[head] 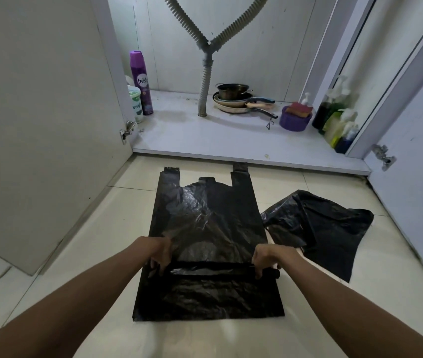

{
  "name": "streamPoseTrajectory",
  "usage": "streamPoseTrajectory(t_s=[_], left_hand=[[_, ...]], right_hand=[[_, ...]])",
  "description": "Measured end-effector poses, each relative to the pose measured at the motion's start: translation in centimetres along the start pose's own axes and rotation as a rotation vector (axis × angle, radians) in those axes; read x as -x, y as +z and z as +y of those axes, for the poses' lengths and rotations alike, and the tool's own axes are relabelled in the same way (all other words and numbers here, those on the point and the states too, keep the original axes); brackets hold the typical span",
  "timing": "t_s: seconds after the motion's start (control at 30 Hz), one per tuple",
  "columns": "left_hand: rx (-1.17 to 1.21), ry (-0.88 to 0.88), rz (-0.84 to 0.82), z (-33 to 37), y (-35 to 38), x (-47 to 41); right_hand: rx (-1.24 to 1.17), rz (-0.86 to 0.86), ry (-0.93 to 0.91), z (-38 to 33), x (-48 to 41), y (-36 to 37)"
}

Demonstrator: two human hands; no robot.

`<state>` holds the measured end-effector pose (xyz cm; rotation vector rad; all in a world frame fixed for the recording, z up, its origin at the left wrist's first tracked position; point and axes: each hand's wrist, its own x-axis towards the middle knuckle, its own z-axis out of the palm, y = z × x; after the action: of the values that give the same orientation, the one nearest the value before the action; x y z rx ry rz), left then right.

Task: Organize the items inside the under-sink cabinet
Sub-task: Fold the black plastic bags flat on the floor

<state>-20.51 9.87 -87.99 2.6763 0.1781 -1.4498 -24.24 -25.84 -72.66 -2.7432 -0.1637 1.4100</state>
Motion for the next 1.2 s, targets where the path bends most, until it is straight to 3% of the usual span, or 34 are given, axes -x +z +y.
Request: streamPoseTrajectory(t_s=[0.07, 0.1, 0.37, 0.5, 0.6, 0.67, 0.77, 0.87, 1.03, 1.2], left_hand=[[-0.084, -0.003, -0.057, 4.6, -0.8, 16.1], [-0.100, -0.012, -0.036, 5.3, -0.7, 18.3], [-0.119, -0.043, -0.045, 5.8, 1.0, 20.0], [-0.115, -0.019, -0.084, 6.7, 1.2, 20.8], [-0.030, 0.005, -0.153, 7.3, 0.7, 22.0], [0.139, 0.048, -0.087, 7.4, -0.1, 21.4], [0.304, 0.206, 0.263, 7.7, -0.2, 20.1], [0.020, 0.285, 0.507, 9.0, 1.3, 19.4], [-0.252, 0.307, 0.381, 9.1, 4.7, 18.2], [-0.272, 0.197, 0.340, 5.5, 5.4, 17.6]], right_hand=[[0.028, -0.022, 0.015, -0.2, 0.0, 0.4], [0.032, -0.024, 0.020, -0.3, 0.0, 0.6], [0.068, 0.014, -0.013, -0.4, 0.1, 1.9], [0.064, -0.047, -0.009, -0.9, 1.9, 1.5], [0.024, -0.148, -0.009, -1.9, 4.4, 0.8], [-0.058, -0.165, -0.015, -2.4, 4.9, 0.2], [-0.106, 0.115, -0.123, -3.1, 3.5, 0.4], [0.165, 0.426, -0.248, -4.2, 2.0, 2.4], [0.255, 0.358, -0.380, -5.5, 1.0, 6.6], [0.265, 0.338, -0.301, -1.5, 0.5, 6.8]])
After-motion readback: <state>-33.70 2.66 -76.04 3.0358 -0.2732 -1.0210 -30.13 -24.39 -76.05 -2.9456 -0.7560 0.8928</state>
